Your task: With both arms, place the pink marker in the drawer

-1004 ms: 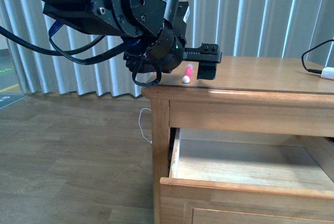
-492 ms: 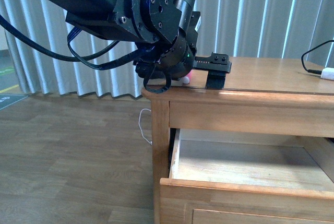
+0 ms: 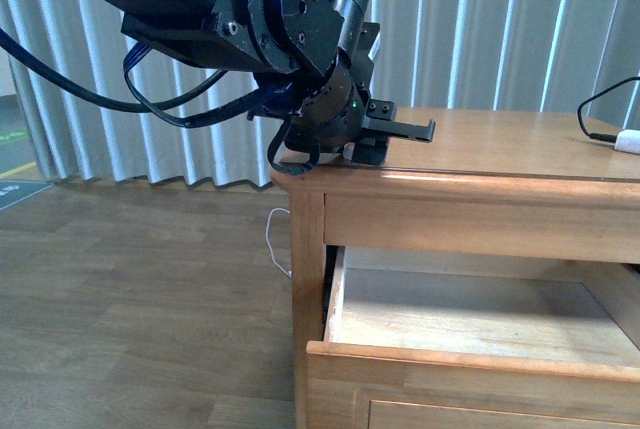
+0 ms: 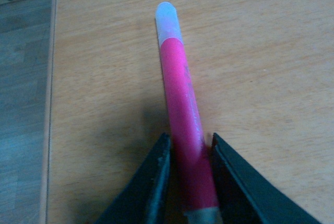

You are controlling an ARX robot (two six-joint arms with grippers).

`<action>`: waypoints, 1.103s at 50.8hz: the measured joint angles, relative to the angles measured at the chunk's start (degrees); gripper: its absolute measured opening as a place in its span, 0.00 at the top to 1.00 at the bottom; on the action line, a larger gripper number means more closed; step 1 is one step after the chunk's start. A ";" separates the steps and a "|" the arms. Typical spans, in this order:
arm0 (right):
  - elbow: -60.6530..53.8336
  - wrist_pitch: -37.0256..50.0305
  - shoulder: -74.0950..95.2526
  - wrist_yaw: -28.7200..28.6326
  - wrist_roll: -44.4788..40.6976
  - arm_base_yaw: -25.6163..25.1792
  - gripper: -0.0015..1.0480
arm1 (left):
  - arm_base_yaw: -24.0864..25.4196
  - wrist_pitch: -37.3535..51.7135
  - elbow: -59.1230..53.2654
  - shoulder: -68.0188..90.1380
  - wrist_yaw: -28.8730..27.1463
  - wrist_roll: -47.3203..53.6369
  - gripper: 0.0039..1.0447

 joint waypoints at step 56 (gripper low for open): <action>0.00 0.00 0.00 0.00 0.00 0.00 0.09 | 0.00 15.10 -35.52 -20.55 33.99 25.79 0.86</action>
